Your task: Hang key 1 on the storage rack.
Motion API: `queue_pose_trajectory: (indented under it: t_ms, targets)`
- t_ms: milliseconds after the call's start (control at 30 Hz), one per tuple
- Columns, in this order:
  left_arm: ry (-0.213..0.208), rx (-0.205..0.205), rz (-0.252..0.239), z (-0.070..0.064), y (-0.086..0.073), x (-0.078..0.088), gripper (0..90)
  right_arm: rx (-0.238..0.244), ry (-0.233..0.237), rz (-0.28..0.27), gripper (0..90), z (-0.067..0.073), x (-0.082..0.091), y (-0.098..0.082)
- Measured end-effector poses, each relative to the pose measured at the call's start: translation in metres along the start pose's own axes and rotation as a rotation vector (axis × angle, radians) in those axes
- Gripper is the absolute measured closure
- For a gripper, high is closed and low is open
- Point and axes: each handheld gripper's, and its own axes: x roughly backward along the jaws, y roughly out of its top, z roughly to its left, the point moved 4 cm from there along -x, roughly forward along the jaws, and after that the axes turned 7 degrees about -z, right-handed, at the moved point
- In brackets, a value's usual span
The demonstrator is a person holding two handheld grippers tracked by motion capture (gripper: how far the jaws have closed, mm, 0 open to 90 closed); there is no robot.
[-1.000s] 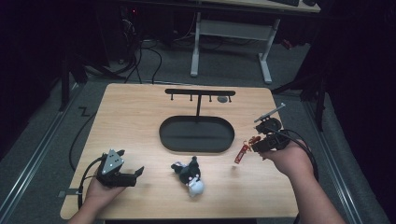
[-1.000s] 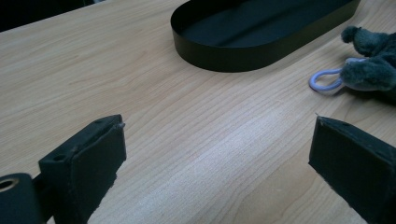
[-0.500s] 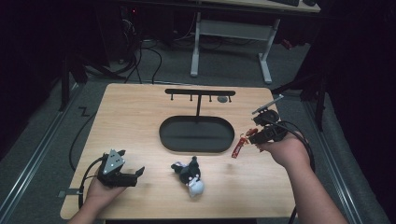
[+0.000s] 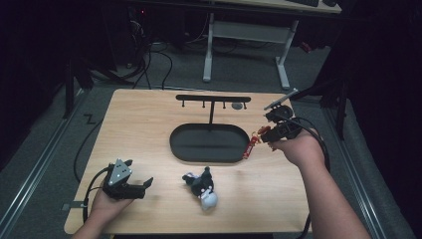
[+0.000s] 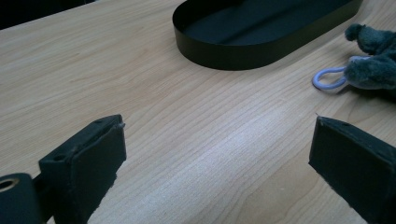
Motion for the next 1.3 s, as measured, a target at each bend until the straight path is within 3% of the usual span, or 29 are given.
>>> queue_pose_trajectory:
  t_ms: [467, 1300]
  targets:
    - [0.007, 0.004, -0.004, 0.002, 0.000, 0.001, 4.3, 0.004, -0.009, -0.008, 67.2, -0.003, -0.007, 0.024]
    - [0.006, 0.006, 0.003, 0.005, -0.002, 0.001, 4.3, -0.006, -0.016, 0.030, 67.2, -0.009, -0.023, 0.064]
